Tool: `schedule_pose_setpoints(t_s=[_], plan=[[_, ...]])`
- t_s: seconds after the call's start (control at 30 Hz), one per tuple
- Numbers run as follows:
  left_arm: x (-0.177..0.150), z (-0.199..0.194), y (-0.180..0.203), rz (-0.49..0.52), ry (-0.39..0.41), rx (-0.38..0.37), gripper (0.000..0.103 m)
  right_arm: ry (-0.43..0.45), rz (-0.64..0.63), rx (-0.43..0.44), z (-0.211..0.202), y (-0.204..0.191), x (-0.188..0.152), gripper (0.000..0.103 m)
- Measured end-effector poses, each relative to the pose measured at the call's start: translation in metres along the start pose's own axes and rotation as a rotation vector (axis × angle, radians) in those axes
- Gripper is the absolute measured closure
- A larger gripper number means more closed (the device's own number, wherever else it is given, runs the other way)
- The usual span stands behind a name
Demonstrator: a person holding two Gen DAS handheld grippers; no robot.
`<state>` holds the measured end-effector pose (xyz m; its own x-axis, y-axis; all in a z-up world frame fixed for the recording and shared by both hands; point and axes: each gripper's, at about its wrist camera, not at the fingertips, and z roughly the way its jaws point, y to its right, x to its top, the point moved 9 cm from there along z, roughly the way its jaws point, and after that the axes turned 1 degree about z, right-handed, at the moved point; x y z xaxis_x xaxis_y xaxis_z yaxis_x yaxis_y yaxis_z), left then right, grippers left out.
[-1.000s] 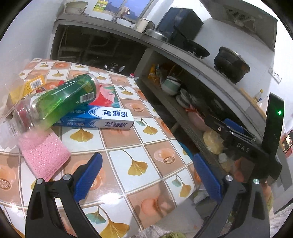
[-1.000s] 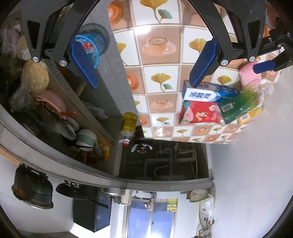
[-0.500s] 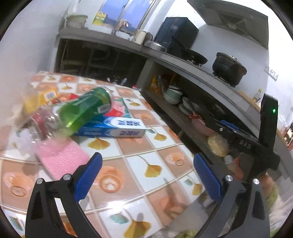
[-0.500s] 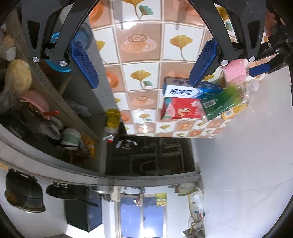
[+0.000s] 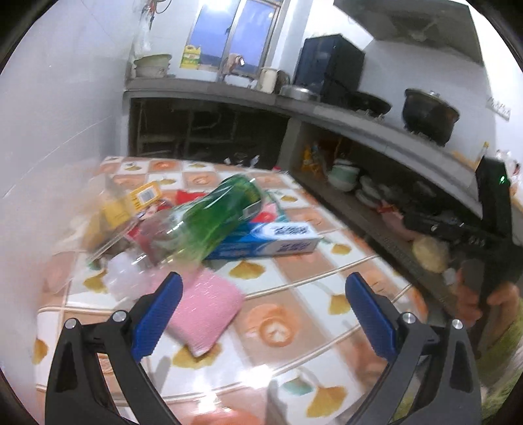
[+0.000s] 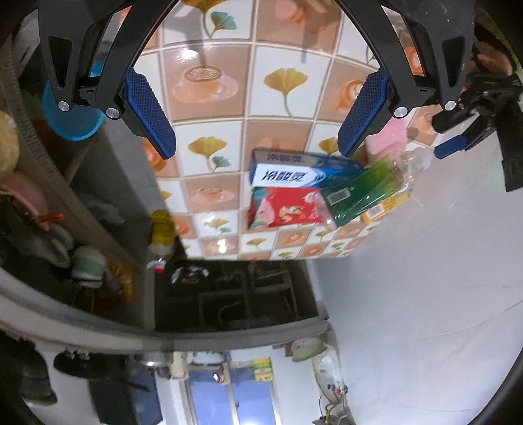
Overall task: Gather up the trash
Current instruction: 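Move both open tools back over the table toward the remaining trash, then grasp the clear plastic box with the right tool while the left tool hovers over the bottle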
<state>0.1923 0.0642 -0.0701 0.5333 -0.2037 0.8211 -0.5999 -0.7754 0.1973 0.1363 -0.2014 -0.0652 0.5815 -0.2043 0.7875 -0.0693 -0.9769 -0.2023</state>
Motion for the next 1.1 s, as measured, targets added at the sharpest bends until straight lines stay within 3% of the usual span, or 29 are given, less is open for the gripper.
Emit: schedule_pose_setpoints(t_s=[0.33, 0.63, 0.93, 1.1], plan=[[0.001, 0.005, -0.024, -0.016, 0.011, 0.071, 0.005, -0.099, 0.047, 0.158, 0.028, -0.022, -0.006, 0.008], [0.043, 0.002, -0.039, 0.000, 0.098, 0.109, 0.005, -0.144, 0.126, 0.231, 0.034, -0.021, -0.010, 0.008], [0.065, -0.013, -0.086, -0.077, 0.135, 0.258, 0.006, -0.150, 0.126, 0.238, 0.034, -0.020, -0.012, 0.009], [0.056, -0.021, -0.095, 0.007, 0.119, 0.373, 0.008, -0.156, 0.118, 0.247, 0.035, -0.024, -0.013, 0.009]])
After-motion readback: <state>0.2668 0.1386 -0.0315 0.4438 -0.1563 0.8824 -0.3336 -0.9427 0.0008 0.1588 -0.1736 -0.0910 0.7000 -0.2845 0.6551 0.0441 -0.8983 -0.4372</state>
